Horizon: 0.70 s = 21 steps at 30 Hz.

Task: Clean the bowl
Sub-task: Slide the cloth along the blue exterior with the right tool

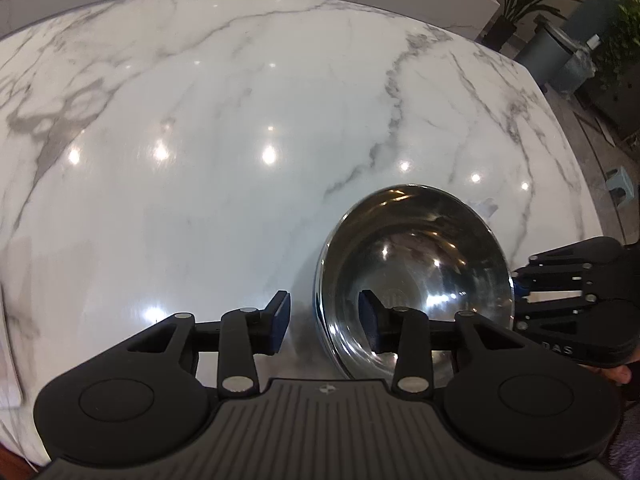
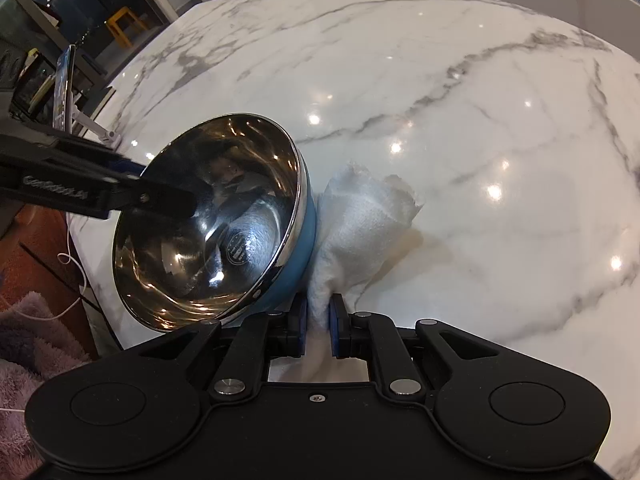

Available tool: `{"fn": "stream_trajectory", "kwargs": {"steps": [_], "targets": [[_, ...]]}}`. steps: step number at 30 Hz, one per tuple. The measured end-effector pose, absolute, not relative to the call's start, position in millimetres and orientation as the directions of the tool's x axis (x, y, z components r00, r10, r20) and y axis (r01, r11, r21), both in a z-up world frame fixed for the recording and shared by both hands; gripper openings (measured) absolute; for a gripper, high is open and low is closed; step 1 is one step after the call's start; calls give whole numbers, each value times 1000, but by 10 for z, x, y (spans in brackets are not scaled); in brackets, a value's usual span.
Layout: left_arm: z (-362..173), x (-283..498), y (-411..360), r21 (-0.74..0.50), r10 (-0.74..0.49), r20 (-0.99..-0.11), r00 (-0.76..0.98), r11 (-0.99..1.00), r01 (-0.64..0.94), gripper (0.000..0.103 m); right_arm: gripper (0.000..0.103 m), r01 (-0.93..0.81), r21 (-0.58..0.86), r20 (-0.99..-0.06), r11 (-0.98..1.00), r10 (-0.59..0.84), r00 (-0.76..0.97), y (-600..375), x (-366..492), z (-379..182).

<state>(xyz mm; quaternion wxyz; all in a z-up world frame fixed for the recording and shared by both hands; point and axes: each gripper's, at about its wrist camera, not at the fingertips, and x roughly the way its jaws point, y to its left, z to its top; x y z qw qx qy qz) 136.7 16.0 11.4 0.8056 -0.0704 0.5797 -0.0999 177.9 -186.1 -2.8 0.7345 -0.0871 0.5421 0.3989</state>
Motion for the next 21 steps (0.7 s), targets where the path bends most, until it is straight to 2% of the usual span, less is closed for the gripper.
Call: {"fn": "stream_trajectory", "kwargs": {"steps": [3, 5, 10, 16, 21], "targets": [[131, 1336, 134, -212, -231, -924, 306, 973, 93, 35, 10, -683, 297, -867, 667, 488, 100, -1852, 1769, -23], [137, 1310, 103, -194, -221, -926, 306, 974, 115, 22, 10, -680, 295, -867, 671, 487, 105, -1845, 1771, -26], [124, 1301, 22, -138, -189, -929, 317, 975, 177, 13, 10, -683, 281, -869, 674, 481, 116, -1812, 1712, -6], [133, 1369, -43, -73, -157, -931, 328, 964, 255, 8, 10, -691, 301, -859, 658, 501, 102, -1861, 1533, 121], [165, 1403, -80, -45, -144, -930, 337, 957, 285, 8, 10, -700, 291, -847, 652, 516, 128, -1941, 1466, 338]]}}
